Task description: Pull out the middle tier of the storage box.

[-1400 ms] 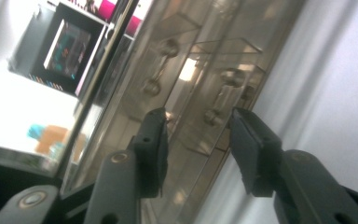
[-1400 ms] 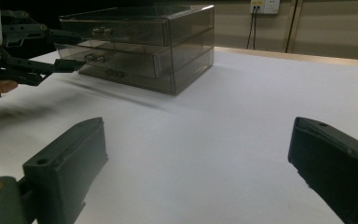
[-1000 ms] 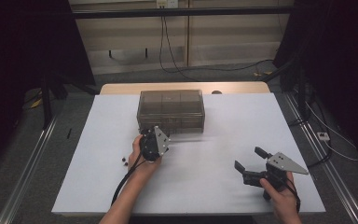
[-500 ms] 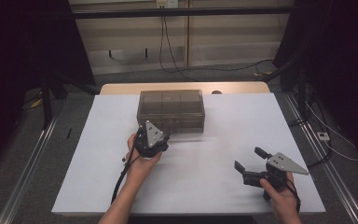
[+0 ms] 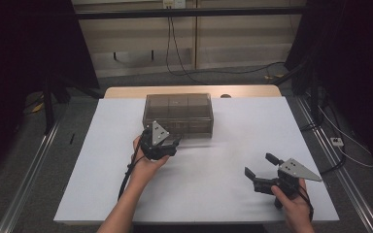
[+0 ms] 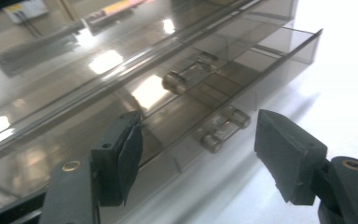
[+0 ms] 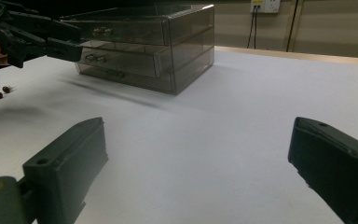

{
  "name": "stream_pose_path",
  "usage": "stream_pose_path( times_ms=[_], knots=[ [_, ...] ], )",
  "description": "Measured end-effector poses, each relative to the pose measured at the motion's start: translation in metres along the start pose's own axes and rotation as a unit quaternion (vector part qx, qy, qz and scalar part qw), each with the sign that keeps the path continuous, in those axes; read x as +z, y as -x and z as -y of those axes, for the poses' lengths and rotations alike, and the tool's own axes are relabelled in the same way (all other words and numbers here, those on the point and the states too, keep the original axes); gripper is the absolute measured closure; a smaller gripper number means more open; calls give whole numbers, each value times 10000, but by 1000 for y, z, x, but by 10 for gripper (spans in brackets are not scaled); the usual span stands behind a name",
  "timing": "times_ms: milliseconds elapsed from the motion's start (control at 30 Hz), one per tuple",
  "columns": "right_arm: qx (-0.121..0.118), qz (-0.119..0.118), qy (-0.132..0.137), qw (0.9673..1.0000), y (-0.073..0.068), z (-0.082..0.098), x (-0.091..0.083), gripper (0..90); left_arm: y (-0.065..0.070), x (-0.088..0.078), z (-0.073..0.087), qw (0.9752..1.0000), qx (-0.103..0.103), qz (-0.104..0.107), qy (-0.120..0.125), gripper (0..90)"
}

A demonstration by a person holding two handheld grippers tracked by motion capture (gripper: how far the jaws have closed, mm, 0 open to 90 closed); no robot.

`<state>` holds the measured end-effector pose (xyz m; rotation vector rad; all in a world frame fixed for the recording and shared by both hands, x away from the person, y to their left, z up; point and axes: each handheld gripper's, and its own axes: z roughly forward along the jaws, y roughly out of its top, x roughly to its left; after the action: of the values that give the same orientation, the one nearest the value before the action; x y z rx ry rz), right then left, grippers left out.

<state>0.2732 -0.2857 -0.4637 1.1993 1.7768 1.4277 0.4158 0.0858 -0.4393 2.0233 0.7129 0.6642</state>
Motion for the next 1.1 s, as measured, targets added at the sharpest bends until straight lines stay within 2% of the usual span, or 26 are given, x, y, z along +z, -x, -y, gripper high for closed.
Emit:
stream_pose_path(
  times_ms=[67,133,267,400,500,567,700,767,833,900,967,1033,1100],
  knots=[
    [2,-9,2,10000,0,0,0,41,1,3,-1,9999,38,115,-49,332],
    [-1,-9,-2,10000,0,0,0,41,2,7,-2,9998,115,89,-144,337],
    [-10,-5,0,10000,1,0,0,41,0,10,-2,9997,77,183,-134,340],
    [56,-3,-11,10000,2,1,0,41,-1,10,-3,9989,210,334,-246,355],
    [28,3,14,10000,3,0,0,41,-1,7,-5,9982,118,490,-331,385],
    [38,3,22,10000,3,0,0,41,2,7,-4,9975,262,499,-416,391],
    [25,0,12,10000,3,0,0,41,3,8,-4,9969,285,583,-444,393],
    [30,-5,-10,10000,2,0,0,41,5,11,-5,9948,503,732,-494,379],
    [29,-7,-8,10000,2,0,0,41,8,14,-6,9927,698,745,-643,395],
    [29,-2,-11,10000,2,0,0,41,9,17,-5,9915,759,779,-708,420],
    [51,-2,-7,10000,2,0,0,41,8,20,-4,9916,679,862,-683,458],
    [11,-5,-4,10000,2,0,0,41,7,22,-3,9916,682,872,-675,491],
    [3,-5,-8,10000,2,0,-1,41,8,22,-3,9907,753,875,-715,505]
  ],
)
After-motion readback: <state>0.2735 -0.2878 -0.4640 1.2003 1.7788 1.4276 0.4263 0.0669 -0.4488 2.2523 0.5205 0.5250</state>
